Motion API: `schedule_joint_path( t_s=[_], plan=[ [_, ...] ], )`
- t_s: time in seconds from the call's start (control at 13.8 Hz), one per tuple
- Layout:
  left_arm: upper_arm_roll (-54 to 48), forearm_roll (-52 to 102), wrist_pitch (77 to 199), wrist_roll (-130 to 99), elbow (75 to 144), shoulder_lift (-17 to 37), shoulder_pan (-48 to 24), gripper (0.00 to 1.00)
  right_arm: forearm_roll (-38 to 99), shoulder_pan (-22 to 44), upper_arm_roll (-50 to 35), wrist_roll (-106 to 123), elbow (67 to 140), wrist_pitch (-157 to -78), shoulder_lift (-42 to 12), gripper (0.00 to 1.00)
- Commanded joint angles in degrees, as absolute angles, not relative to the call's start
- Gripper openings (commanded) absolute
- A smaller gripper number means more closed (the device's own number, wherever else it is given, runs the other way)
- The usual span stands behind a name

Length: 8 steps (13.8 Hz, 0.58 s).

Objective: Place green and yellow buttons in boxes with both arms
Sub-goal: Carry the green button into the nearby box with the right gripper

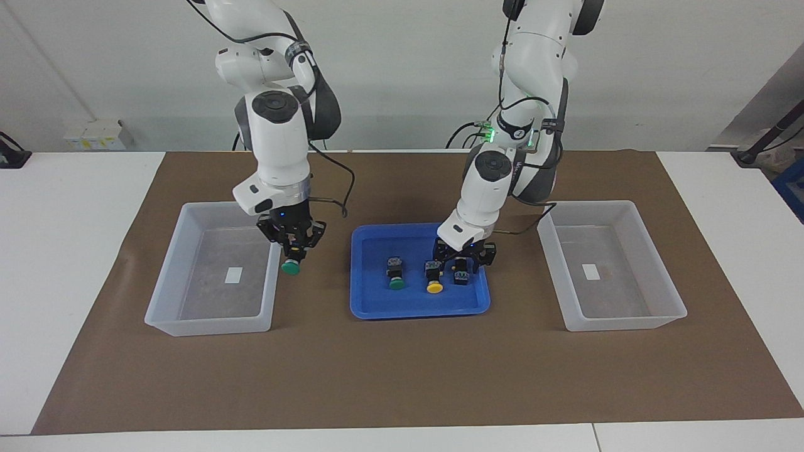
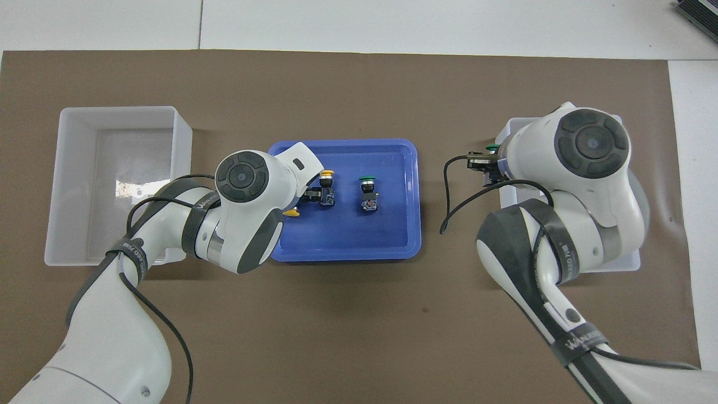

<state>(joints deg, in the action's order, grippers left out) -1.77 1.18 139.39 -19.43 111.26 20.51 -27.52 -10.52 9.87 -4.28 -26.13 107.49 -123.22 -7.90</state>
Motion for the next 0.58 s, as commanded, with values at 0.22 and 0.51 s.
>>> schedule_joint_path(
  t_s=[0.22,0.51],
  plan=[
    [-0.97,1.49,143.70,-19.95,114.61,20.21,-28.39,0.68,-7.39,2.73,-4.83,-12.50,113.46,-122.34,-4.39,0.00],
    [-0.97,1.49,143.18,-19.86,114.26,20.21,-28.21,0.28,-7.03,-2.10,-4.83,-5.65,117.33,-126.28,-4.83,0.00]
  ],
)
